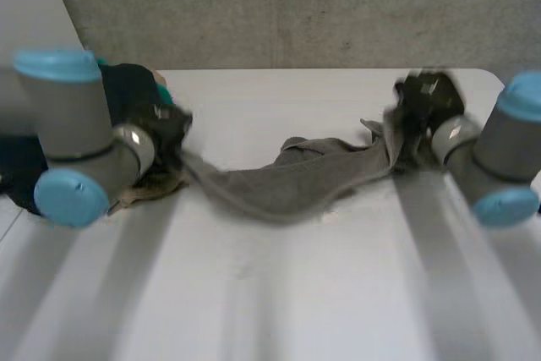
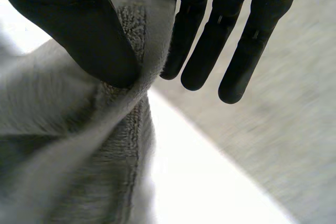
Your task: Fold the laundry.
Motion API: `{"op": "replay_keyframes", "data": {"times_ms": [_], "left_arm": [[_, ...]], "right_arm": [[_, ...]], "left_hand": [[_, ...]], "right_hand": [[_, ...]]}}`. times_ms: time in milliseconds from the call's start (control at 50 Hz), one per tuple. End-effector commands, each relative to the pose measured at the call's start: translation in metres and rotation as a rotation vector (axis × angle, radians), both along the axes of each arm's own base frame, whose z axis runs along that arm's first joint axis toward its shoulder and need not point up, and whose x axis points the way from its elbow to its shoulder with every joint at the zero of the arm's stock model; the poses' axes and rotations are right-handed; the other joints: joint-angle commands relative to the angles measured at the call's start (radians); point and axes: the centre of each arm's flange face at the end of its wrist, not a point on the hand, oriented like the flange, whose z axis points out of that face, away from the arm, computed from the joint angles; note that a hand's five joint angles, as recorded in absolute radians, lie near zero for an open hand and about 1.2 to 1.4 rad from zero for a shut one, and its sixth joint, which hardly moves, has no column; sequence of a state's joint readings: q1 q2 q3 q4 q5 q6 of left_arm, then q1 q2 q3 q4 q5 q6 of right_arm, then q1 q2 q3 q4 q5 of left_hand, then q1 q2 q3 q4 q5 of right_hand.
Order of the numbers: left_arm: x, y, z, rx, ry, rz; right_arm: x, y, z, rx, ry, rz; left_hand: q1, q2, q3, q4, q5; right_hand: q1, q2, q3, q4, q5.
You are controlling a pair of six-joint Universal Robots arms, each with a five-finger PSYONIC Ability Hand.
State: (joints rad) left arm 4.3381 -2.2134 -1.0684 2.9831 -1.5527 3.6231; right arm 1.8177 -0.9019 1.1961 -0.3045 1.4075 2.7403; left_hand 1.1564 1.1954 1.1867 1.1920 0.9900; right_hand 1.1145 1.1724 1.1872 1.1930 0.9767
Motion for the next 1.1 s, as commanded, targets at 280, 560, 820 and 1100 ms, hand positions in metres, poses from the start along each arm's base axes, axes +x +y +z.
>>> {"op": "replay_keyframes", "data": {"times_ms": [280, 560, 820, 1100], "left_arm": [[0.007, -0.039, 0.187, -0.646, 0.400, 0.134], [0.031, -0.013, 0.019, -0.126, 0.145, 0.067], [0.059, 0.093, -0.004, 0.130, -0.208, -0.098], [0.072, 0.115, 0.008, 0.233, -0.447, -0.215]], "right_arm": [[-0.055, -0.059, 0.177, -0.496, -0.479, 0.037], [-0.082, -0.014, 0.012, 0.204, -0.232, 0.050], [-0.128, 0.070, 0.024, 0.574, 0.180, -0.028], [-0.153, 0.087, 0.042, 0.737, 0.358, 0.003]], "left_hand": [[0.240, 0.201, 0.210, 0.204, 0.232], [0.240, 0.201, 0.210, 0.204, 0.232], [0.240, 0.201, 0.210, 0.204, 0.232], [0.240, 0.201, 0.210, 0.204, 0.232]], "right_hand": [[0.282, 0.224, 0.209, 0.203, 0.245], [0.282, 0.224, 0.209, 0.203, 0.245], [0.282, 0.224, 0.209, 0.203, 0.245], [0.282, 0.224, 0.209, 0.203, 0.245]]}}
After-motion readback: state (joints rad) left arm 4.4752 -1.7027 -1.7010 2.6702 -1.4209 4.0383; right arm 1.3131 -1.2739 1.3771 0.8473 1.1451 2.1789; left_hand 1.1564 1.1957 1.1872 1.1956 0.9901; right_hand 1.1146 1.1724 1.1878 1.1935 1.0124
